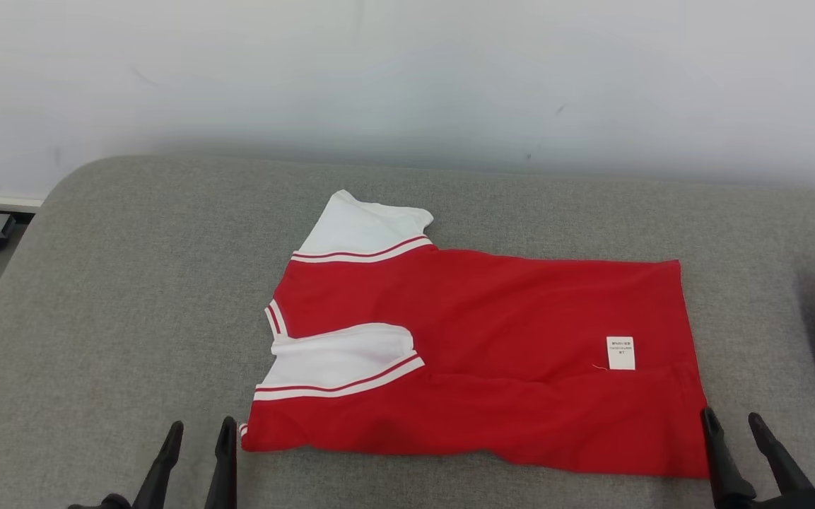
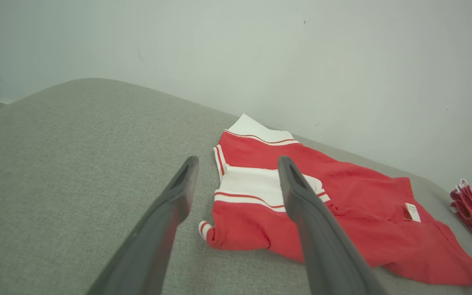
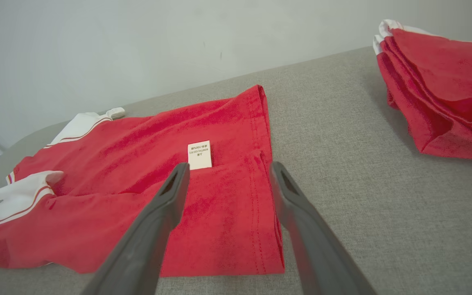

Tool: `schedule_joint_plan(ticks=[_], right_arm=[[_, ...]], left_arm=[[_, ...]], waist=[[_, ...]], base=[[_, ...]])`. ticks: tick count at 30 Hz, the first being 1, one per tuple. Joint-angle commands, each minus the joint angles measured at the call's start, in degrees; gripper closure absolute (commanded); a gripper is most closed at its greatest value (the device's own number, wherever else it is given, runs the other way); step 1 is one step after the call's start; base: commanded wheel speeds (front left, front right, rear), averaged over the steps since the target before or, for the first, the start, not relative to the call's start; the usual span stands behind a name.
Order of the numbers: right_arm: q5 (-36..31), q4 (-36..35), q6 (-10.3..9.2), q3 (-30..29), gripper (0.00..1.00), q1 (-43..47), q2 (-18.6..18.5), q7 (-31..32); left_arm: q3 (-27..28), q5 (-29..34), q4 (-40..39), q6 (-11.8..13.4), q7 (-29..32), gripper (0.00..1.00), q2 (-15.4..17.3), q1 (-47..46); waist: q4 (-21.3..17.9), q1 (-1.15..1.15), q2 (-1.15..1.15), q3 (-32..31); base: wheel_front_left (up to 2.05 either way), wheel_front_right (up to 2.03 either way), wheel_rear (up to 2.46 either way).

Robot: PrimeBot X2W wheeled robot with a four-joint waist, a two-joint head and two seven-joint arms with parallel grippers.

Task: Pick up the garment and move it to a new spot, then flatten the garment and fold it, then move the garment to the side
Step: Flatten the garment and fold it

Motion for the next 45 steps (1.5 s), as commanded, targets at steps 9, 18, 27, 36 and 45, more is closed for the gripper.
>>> schedule_joint_plan(ticks=[9,18,27,36,45], right_arm=[[-0.6,4.4,-0.03,0.1,0.00,0.0,-0.1,0.6],[-2.0,8.6,-0.03,-0.2,0.00,-1.6,-0.1,1.8],[-2.6,10.3,-0.03,0.6,0.00,-3.6,-0.1,2.2],[-5.1,8.6,-0.03,1.1,0.00,-4.5,-0.1,4.9],[-5.9,6.9,-0.03,0.9,0.00,-4.0,-0.1,9.6]], left_arm=[[-2.5,0.9,5.6,-0.5,3.5,0.00,0.4,-2.0],[-3.6,0.6,14.6,-0.7,5.8,0.00,-0.8,-6.4],[-3.1,-1.3,21.6,-1.1,6.9,0.00,-2.0,-10.1],[-3.6,-2.4,24.7,-1.8,8.9,0.00,-2.7,-12.2],[-4.7,-3.7,26.4,-2.3,12.3,0.05,-3.1,-13.3]], waist=[[-1.1,0.00,0.00,1.5],[-2.0,0.00,0.00,2.7],[-2.4,0.00,0.00,3.3],[-1.7,0.00,0.00,3.5],[-1.4,0.00,0.00,3.8]], base=[[0.00,0.00,0.00],[0.00,0.00,0.00],[0.00,0.00,0.00],[0.00,0.00,0.00],[0.00,0.00,0.00]])
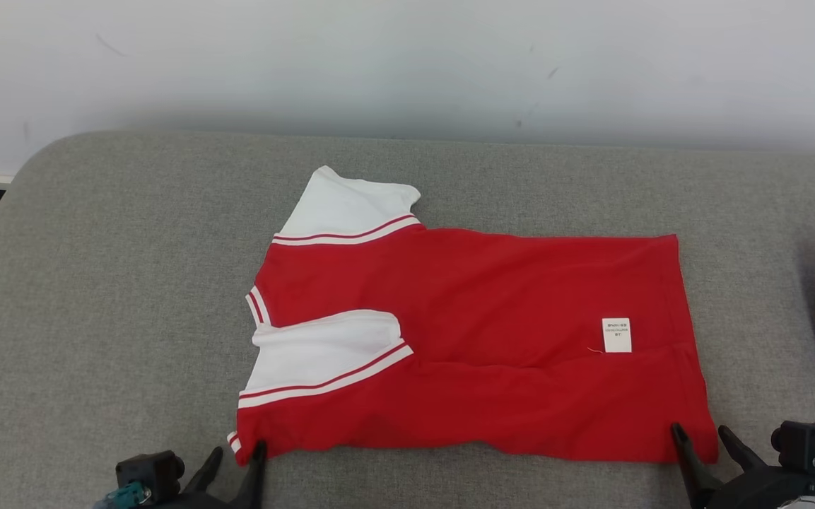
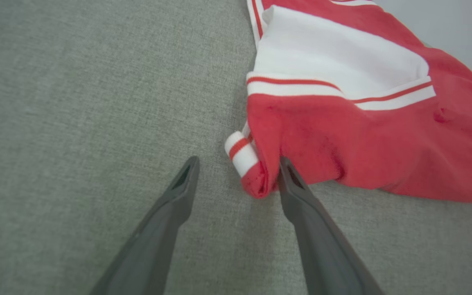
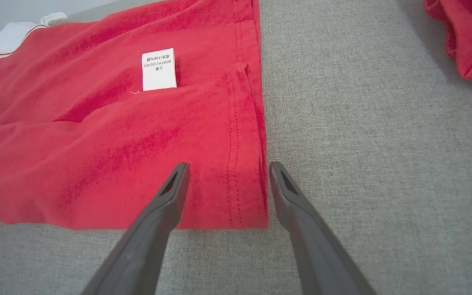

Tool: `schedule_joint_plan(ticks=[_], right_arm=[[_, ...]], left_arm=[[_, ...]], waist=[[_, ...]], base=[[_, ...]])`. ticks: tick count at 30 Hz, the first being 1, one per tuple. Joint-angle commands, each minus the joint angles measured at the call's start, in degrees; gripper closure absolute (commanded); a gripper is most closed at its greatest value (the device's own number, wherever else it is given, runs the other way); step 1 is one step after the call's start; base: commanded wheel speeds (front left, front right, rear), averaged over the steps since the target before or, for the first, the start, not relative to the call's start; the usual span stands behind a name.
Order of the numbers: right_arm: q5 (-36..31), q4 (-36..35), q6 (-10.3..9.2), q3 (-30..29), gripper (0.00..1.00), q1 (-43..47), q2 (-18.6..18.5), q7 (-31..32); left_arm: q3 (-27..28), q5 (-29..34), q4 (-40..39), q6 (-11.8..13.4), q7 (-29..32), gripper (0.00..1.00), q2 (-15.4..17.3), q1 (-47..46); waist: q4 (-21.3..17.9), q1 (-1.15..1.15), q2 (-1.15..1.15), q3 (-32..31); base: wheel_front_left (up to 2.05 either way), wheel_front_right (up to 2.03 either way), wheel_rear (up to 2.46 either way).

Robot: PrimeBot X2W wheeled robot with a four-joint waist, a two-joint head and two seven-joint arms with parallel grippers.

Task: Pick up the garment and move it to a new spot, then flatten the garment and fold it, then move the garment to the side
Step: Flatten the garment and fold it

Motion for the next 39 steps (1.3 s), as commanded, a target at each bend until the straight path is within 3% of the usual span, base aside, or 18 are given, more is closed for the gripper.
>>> schedule_joint_plan(ticks=[1,3,5,6,9,12,23,24,26,27,29,30,31,32,34,36,39], right_arm=[[-0.2,-0.5,-0.03,-0.3,0.00,0.2,-0.1,1.0],[-0.2,-1.0,-0.03,-0.5,0.00,0.3,-0.1,1.8],[-0.1,-1.5,-0.03,-0.8,0.00,0.3,-0.1,2.9],[-0.1,-1.5,-0.03,-0.8,0.00,0.3,-0.1,2.9],[0.2,-1.8,-0.03,-1.2,0.00,0.3,-0.1,3.8],[0.3,-2.1,-0.03,-1.1,0.00,0.3,-0.1,4.2],[-0.8,-4.8,-0.03,-1.3,0.00,0.2,-0.1,5.2],[-0.7,-4.9,-0.03,-1.4,0.04,0.4,-0.1,5.6],[-0.5,-5.1,-0.03,-1.3,0.27,0.5,-0.1,6.4],[-0.4,-5.2,-0.03,-1.2,0.44,0.5,-0.1,6.6],[-0.1,-5.4,-0.03,-1.2,0.58,0.5,-0.1,7.0],[0.1,-5.5,-0.03,-1.4,0.79,0.5,-0.1,7.1],[0.4,-5.3,-0.03,-1.5,0.91,0.6,-0.1,7.6],[0.5,-5.2,-0.03,-1.6,0.97,0.8,-0.1,8.0],[0.6,-5.0,-0.03,-2.1,0.98,0.8,-0.1,8.5],[0.6,-4.9,-0.03,-2.3,0.90,0.9,-0.1,8.5],[0.7,-4.8,-0.03,-2.5,0.86,0.9,-0.1,8.7]], left_arm=[[-0.1,-0.4,0.4,-0.2,0.4,0.05,0.2,-0.6],[-0.1,-0.6,0.6,0.0,0.8,0.07,0.2,-0.7],[-0.1,-0.8,0.9,0.0,1.4,0.19,0.4,-1.1],[-0.1,-0.8,0.9,0.0,1.4,0.19,0.4,-1.1],[-0.2,-0.8,0.8,0.0,1.1,0.77,0.5,-1.4],[-0.2,-0.9,0.7,-0.2,0.9,1.00,0.7,-1.4],[-0.5,-1.5,0.7,-0.2,0.6,1.00,0.8,-1.6],[-0.5,-1.6,0.7,-0.2,0.5,1.00,0.8,-1.6],[-0.6,-1.7,0.7,-0.3,0.7,1.00,0.8,-1.6],[-0.6,-1.7,0.7,-0.3,0.6,1.00,0.8,-1.6],[-0.7,-1.9,0.7,-0.3,0.6,1.00,0.9,-1.7],[-0.7,-1.9,0.8,-0.3,0.6,1.00,0.9,-1.7],[-0.8,-1.9,0.8,-0.3,0.6,1.00,0.9,-1.8],[-0.8,-2.0,0.8,-0.3,0.6,1.00,0.9,-1.8],[-0.9,-2.1,0.8,-0.3,0.7,1.00,1.0,-1.8],[-0.9,-2.1,0.8,-0.3,0.8,1.00,1.0,-1.8],[-0.9,-2.3,0.7,-0.1,0.9,1.00,1.2,-1.8]], waist=[[0.0,0.00,0.00,0.2],[-0.1,0.00,0.00,0.3],[-0.2,0.00,0.00,0.5],[-0.2,0.00,0.00,0.5],[-0.3,0.00,0.00,0.7],[-0.4,0.00,0.00,0.9],[-0.5,0.00,0.00,1.2],[-0.5,0.00,0.00,1.2],[-0.6,0.00,0.00,1.3],[-0.6,0.00,0.00,1.3],[-0.6,0.00,0.00,1.4],[-0.6,0.00,0.00,1.4],[-0.7,0.00,0.00,1.4],[-0.6,0.00,0.00,1.4],[-0.6,0.00,0.00,1.4],[-0.6,0.00,0.00,1.5],[-0.7,0.00,0.00,1.6]], base=[[0.00,0.00,0.00],[0.00,0.00,0.00],[0.00,0.00,0.00],[0.00,0.00,0.00],[0.00,0.00,0.00],[0.00,0.00,0.00],[0.00,0.00,0.00],[0.00,0.00,0.00],[0.00,0.00,0.00],[0.00,0.00,0.00],[0.00,0.00,0.00],[0.00,0.00,0.00],[0.00,0.00,0.00],[0.00,0.00,0.00],[0.00,0.00,0.00],[0.00,0.00,0.00],[0.00,0.00,0.00]])
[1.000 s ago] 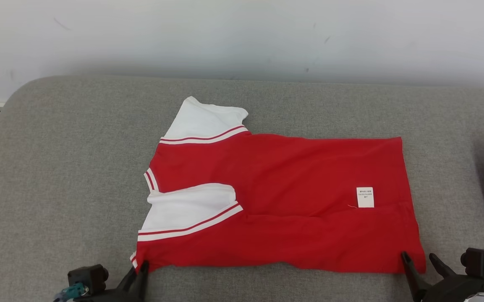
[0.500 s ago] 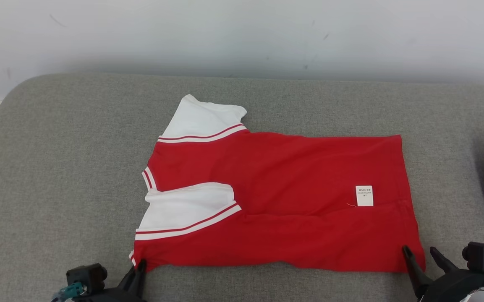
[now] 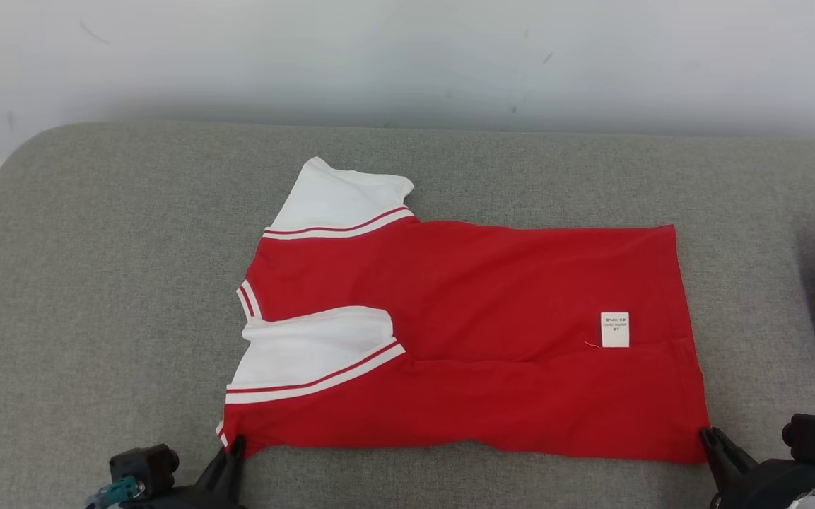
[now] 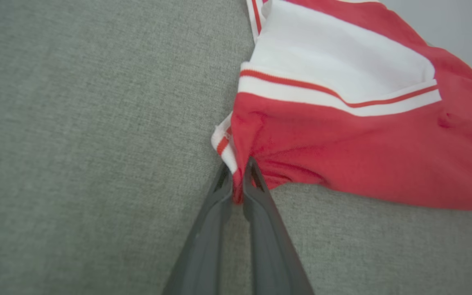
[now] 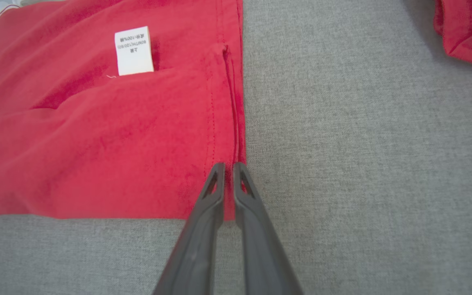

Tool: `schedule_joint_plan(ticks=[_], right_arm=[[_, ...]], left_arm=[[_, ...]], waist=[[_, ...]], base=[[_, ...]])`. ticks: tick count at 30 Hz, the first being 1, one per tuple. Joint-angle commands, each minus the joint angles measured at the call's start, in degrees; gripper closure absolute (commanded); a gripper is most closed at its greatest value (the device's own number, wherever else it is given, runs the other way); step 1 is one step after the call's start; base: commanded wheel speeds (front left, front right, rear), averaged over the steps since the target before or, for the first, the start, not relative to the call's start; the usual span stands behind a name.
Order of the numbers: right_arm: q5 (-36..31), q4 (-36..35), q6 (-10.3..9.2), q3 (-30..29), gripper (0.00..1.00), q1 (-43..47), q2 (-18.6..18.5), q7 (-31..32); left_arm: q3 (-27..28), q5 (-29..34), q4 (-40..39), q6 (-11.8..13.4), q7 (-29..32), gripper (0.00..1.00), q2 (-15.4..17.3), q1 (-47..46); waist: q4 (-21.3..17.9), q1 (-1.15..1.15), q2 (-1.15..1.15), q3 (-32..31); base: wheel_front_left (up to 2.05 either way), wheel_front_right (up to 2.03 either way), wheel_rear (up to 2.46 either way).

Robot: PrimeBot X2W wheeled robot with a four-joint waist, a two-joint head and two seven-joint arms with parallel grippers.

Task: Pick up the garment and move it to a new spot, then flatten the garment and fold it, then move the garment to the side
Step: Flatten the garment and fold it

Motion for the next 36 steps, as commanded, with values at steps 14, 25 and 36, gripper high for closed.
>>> schedule_joint_plan(ticks=[14,25,36], right_arm=[[0.3,0.5,-0.03,0.1,0.49,-1.1,-0.1,-0.7],[-0.1,0.4,-0.03,0.4,1.00,-0.5,-0.1,0.4],[2.0,-0.5,-0.03,-0.4,1.00,1.0,-0.1,1.9]], left_arm=[[-0.4,-0.9,0.0,0.1,0.1,1.00,0.8,-0.6],[-0.7,-1.3,-0.1,0.2,0.1,1.00,1.1,-0.4],[-0.9,-2.2,-0.8,-0.3,1.1,1.00,2.0,0.3]], waist=[[0.2,0.00,0.00,0.3],[0.4,0.00,0.00,0.4],[0.5,0.00,0.00,0.4]], base=[[0.00,0.00,0.00],[0.00,0.00,0.00],[0.00,0.00,0.00]])
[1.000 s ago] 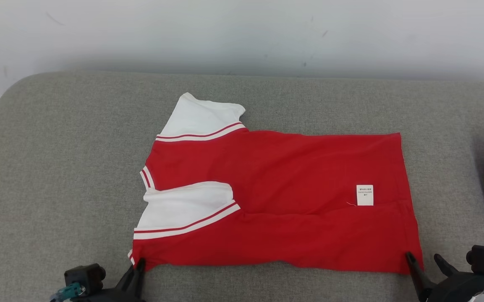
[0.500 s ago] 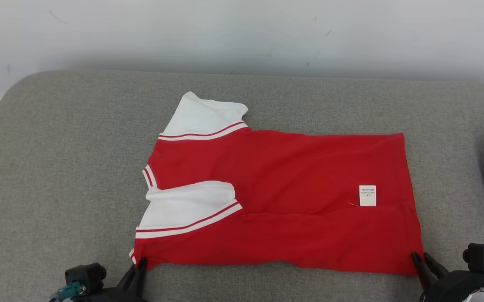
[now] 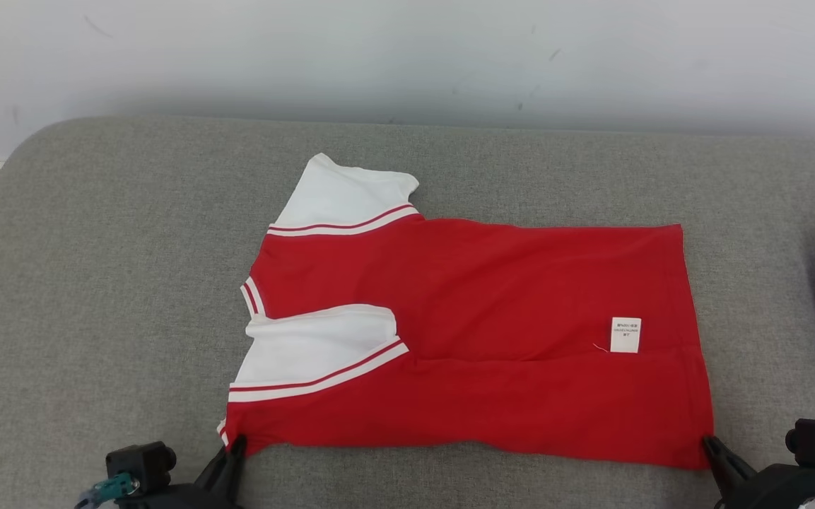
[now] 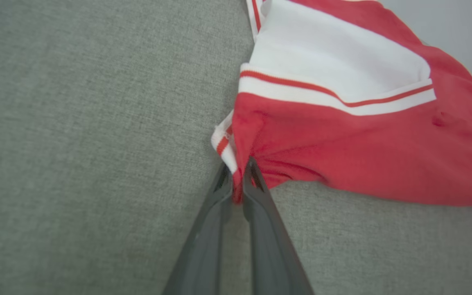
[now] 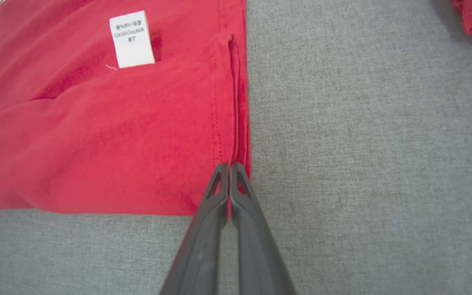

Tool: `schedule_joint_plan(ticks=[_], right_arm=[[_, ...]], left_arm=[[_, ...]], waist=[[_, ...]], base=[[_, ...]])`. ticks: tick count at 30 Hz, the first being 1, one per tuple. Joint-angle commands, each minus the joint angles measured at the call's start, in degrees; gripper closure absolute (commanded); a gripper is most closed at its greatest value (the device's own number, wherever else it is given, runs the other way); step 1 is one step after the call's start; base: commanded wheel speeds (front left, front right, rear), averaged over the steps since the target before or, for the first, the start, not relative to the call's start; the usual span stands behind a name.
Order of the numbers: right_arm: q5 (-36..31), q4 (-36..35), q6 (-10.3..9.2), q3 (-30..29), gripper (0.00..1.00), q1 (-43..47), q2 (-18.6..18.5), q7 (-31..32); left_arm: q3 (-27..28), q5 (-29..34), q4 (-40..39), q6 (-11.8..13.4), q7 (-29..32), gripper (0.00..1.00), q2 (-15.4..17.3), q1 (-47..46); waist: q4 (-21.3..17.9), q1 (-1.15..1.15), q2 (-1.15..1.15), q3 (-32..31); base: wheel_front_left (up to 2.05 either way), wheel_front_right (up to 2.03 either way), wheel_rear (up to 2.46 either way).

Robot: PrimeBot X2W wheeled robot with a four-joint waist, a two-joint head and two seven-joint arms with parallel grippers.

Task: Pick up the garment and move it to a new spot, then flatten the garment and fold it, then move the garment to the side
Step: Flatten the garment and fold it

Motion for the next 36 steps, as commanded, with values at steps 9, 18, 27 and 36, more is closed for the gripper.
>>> schedule_joint_plan(ticks=[9,18,27,36], right_arm=[[4.7,-4.8,-0.03,-0.7,1.00,5.3,-0.1,5.9],[11.6,-12.6,-0.03,-0.9,1.00,12.4,-0.1,14.4],[16.9,-20.1,-0.03,-2.9,1.00,19.0,-0.1,23.4],[18.0,-24.4,-0.03,-5.5,1.00,22.4,-0.4,27.2]], left_arm=[[1.3,-1.8,-3.3,-0.3,2.2,1.00,4.5,3.1],[2.4,-3.6,-11.2,1.0,6.2,1.00,8.7,8.4],[3.1,-4.8,-20.1,3.5,9.3,1.00,12.0,14.7],[3.3,-6.0,-26.3,6.3,10.9,1.00,13.2,20.1]], waist=[[-0.1,0.00,0.00,-0.2],[0.0,0.00,0.00,-0.5],[0.4,0.00,0.00,-0.5],[0.1,0.00,0.00,-0.8]], base=[[0.00,0.00,0.00],[0.00,0.00,0.00],[0.00,0.00,0.00],[0.00,0.00,0.00]])
